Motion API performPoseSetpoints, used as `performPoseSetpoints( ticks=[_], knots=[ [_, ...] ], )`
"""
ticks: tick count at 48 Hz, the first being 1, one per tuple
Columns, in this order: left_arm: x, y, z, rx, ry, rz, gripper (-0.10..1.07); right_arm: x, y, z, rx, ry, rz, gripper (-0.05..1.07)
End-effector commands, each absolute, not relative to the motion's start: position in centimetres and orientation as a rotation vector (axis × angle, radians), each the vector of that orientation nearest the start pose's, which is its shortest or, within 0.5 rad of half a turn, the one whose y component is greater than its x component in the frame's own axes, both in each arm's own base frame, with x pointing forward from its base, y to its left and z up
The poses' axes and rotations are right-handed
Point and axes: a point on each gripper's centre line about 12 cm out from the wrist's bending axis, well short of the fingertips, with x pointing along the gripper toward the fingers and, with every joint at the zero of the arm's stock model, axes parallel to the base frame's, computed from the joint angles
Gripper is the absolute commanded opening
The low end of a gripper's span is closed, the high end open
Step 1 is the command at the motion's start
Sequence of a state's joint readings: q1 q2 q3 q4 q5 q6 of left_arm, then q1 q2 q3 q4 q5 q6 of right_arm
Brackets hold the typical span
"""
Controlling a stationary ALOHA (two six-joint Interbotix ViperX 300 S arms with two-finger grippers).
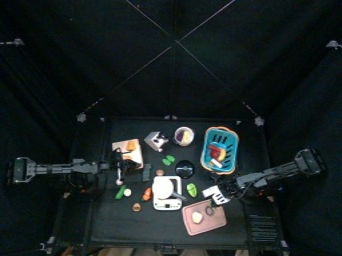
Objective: Place corn husk on plate
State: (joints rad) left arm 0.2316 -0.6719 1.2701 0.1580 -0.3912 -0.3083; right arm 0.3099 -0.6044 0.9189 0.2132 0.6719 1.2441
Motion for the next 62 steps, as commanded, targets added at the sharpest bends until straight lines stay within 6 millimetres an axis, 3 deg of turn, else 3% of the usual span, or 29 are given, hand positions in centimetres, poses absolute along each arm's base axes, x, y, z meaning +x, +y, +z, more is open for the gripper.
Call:
performPoseSetpoints(
  ticks=[1,19,30,62],
  knots=[
    [22.3,4.4,21.3,-0.19,0.17,0.181,0.5,21.4,8.8,22.6,1.122,1.025,-0.389,0.52],
    [22.6,3.8,21.7,-0.157,0.165,0.143,0.5,19.9,11.2,20.7,1.053,0.917,-0.593,0.52],
    [23.1,3.7,22.6,-0.112,0.146,0.121,0.5,20.1,12.8,19.5,1.033,0.888,-0.664,0.52],
    [23.0,3.7,22.4,-0.112,0.155,0.123,0.49,19.4,12.9,14.2,0.991,0.989,-0.682,0.52]
  ],
)
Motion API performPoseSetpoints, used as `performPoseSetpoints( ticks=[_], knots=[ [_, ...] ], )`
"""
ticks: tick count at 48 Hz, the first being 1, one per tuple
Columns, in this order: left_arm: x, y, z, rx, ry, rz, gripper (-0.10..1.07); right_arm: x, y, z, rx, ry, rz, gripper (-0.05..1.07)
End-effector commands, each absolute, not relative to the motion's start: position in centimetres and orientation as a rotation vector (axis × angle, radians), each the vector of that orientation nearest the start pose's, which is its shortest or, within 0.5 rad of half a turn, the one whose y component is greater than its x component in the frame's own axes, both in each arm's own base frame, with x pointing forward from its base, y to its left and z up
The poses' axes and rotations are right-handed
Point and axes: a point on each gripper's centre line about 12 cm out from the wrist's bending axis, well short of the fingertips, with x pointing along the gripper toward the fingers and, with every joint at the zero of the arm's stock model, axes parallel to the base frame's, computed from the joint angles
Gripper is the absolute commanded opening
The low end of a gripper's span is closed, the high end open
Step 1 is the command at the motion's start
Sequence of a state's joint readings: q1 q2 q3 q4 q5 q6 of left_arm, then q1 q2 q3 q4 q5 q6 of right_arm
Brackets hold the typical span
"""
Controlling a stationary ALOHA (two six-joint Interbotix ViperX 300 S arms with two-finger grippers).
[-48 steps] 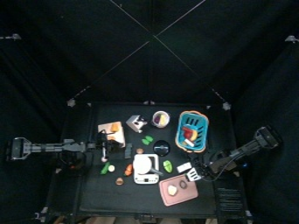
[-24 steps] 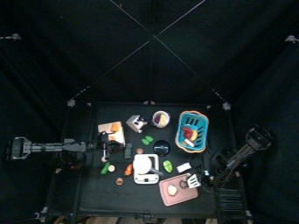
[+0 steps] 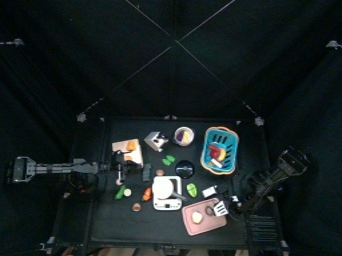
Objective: Place corn husk on plate
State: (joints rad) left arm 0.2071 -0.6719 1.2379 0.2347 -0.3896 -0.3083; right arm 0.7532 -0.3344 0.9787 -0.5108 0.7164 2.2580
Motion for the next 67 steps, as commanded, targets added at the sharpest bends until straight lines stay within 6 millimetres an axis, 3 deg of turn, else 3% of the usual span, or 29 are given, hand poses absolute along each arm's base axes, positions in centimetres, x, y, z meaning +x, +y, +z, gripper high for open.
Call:
performPoseSetpoints(
  ticks=[1,8,18,29,67],
  knots=[
    [23.0,3.7,22.3,-0.112,0.157,0.123,0.49,19.4,12.9,14.1,0.993,0.991,-0.684,0.52],
    [22.9,3.7,22.2,-0.111,0.16,0.123,0.5,19.4,12.9,13.2,0.987,1.008,-0.709,0.56],
    [22.9,3.8,22.2,-0.111,0.161,0.125,0.5,19.4,12.7,12.7,0.981,1.017,-0.731,0.75],
    [22.9,3.8,22.1,-0.113,0.164,0.125,0.49,19.6,12.7,12.8,0.986,1.014,-0.734,0.87],
    [22.8,3.8,22.0,-0.116,0.168,0.128,0.5,20.5,12.2,13.6,0.992,0.985,-0.713,0.87]
  ],
)
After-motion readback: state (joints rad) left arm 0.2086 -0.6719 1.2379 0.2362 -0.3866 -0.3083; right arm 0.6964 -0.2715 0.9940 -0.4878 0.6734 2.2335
